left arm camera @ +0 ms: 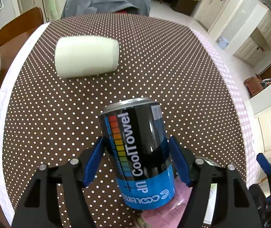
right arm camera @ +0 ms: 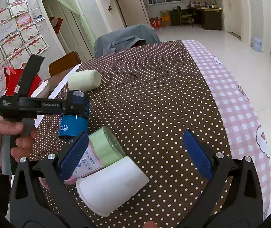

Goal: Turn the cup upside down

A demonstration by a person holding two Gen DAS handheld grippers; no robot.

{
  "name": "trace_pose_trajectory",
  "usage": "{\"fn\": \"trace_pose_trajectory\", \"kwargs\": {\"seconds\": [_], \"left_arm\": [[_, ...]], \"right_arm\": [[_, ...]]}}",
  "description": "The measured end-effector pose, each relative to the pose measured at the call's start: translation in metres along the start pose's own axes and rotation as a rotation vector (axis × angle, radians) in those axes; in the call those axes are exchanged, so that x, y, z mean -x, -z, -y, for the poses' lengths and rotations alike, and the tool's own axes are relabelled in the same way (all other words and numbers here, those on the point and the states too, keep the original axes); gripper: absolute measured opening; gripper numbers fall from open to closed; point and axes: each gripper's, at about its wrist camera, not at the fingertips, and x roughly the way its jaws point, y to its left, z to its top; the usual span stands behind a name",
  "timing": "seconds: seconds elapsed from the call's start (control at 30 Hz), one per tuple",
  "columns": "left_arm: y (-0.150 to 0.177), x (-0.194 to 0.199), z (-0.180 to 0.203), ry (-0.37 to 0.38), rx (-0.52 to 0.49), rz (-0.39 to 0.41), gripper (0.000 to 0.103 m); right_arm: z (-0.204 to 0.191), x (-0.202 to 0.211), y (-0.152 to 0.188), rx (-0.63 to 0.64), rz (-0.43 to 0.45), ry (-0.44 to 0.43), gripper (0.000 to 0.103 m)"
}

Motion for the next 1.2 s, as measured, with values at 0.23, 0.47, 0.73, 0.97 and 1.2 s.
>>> {"fn": "trace_pose_trajectory", "kwargs": {"seconds": [0.23, 0.47, 0.73, 0.97, 1.2], "left_arm": [[0.015, 0.041, 0.009, 0.019, -0.032, 0.081, 0.066], [0.041, 0.096, 0.029, 0.041, -0.073, 0.169, 0.066], [0.1, 0.166, 0.042, 0.08, -0.121, 0.267, 0.066], [0.163, 0.18, 0.05, 0.115, -0.146, 0.278, 0.066], [0.21, 0.161, 0.057, 0.149, -0.143, 0.245, 0.066]], "right_arm": [[-0.012, 0.019, 0.006, 0.009, 0.028, 0.004, 0.097], [-0.023, 0.048, 0.014, 0.022, 0.072, 0.006, 0.097], [-0.033, 0.089, 0.039, 0.029, 0.139, -0.001, 0.097], [-0.03, 0.108, 0.073, 0.014, 0.148, 0.002, 0.097], [-0.029, 0.127, 0.1, 0.005, 0.163, 0.013, 0.097]]}}
